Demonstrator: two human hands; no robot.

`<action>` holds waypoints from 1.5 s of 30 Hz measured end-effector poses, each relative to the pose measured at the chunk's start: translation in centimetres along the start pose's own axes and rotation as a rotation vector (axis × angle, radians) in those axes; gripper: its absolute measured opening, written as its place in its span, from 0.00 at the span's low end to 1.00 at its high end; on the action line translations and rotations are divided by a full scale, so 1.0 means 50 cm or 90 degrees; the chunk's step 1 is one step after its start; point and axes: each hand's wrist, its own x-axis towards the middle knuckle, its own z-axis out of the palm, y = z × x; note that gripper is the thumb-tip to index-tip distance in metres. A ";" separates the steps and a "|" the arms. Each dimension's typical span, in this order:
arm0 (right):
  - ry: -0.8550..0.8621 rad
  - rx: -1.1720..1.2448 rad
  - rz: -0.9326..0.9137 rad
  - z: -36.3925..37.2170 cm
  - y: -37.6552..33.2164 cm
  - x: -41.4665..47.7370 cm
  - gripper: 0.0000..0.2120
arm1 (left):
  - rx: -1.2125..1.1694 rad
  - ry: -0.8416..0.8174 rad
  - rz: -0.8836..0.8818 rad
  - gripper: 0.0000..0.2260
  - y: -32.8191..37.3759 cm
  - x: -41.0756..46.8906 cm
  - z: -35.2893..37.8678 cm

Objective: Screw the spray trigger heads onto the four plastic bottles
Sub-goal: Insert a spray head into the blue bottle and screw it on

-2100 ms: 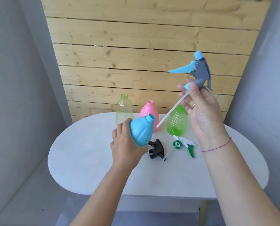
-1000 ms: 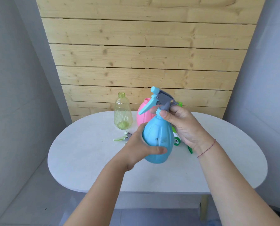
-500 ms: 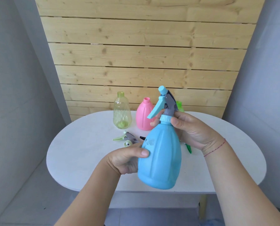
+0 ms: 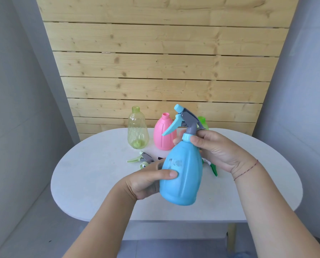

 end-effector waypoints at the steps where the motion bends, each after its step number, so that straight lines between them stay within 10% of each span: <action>1: 0.038 -0.019 0.004 0.000 0.001 0.002 0.24 | 0.024 0.030 0.001 0.29 0.001 0.004 0.000; 11: 0.356 0.019 -0.078 0.059 0.032 0.040 0.10 | 0.500 0.695 0.156 0.42 -0.028 0.058 0.099; 19: 0.106 0.070 -0.068 0.007 0.018 0.010 0.12 | 0.156 0.123 0.020 0.36 0.004 0.005 0.013; 28: 0.270 -0.013 -0.174 0.058 0.014 0.026 0.12 | 0.361 0.534 0.198 0.39 -0.029 0.051 0.064; 45: 0.489 0.026 -0.227 0.144 0.040 0.060 0.06 | 0.481 0.686 0.288 0.49 -0.050 0.065 0.081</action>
